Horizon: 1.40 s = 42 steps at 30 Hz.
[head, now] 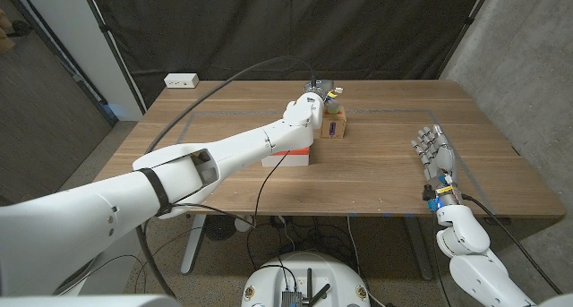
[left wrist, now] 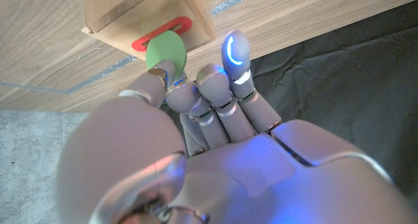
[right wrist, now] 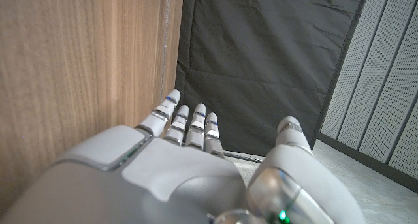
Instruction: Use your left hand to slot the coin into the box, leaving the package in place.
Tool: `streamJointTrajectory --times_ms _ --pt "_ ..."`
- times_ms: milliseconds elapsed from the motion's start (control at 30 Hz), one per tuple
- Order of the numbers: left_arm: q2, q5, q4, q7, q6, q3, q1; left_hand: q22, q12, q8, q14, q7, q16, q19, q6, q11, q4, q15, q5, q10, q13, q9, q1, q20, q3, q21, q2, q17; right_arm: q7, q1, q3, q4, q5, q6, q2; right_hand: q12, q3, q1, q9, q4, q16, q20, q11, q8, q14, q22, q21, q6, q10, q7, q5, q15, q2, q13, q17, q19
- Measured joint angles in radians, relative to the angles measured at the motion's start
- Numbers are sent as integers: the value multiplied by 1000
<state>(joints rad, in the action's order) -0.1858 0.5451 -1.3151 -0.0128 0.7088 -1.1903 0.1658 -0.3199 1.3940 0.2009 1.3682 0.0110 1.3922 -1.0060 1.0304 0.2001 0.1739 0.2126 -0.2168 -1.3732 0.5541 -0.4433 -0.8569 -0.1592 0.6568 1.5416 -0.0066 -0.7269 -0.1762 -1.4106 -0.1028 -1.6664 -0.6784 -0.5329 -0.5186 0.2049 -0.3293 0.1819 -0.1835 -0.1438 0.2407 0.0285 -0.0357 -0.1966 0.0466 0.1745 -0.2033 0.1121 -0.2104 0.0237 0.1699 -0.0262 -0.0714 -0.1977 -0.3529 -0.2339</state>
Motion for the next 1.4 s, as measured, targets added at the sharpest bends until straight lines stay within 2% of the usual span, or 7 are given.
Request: streamJointTrajectory --times_ms 567,833,1233,1400 --pt "9 -10 20 -5 10 -12 0 0 0 0 0 -5 0 0 5 0 0 0 0 0 10 -4 0 0 0 0 0 -3 2 5 -4 1 -4 7 -6 0 0 0 0 0 0 0 0 0 4 0 0 0 0 0 0 -4 0 0 0 0" --pt "12 -16 30 -2 5 -14 -2 3 0 0 0 -5 0 0 5 -1 -3 0 0 -1 7 2 15 0 -3 0 -15 0 3 6 -4 2 -5 9 -7 0 0 0 0 0 0 0 0 0 4 0 0 5 0 -5 0 -4 0 0 0 0" --pt "8 -24 29 0 -1 -14 -3 9 0 -16 0 29 0 0 -29 -1 -8 0 0 -4 4 19 44 0 -17 0 -38 4 3 9 -5 3 -5 10 -8 0 0 0 0 0 0 5 0 0 4 0 0 5 0 -5 0 -4 0 0 0 -5" --pt "4 -26 22 0 -3 -12 -3 9 -1 -20 0 27 -3 0 -46 0 -8 0 0 -4 2 26 49 0 -17 0 -41 5 3 11 -5 4 -4 10 -8 0 0 0 0 0 0 5 5 0 4 0 0 5 -5 -5 0 -4 0 0 0 -5"
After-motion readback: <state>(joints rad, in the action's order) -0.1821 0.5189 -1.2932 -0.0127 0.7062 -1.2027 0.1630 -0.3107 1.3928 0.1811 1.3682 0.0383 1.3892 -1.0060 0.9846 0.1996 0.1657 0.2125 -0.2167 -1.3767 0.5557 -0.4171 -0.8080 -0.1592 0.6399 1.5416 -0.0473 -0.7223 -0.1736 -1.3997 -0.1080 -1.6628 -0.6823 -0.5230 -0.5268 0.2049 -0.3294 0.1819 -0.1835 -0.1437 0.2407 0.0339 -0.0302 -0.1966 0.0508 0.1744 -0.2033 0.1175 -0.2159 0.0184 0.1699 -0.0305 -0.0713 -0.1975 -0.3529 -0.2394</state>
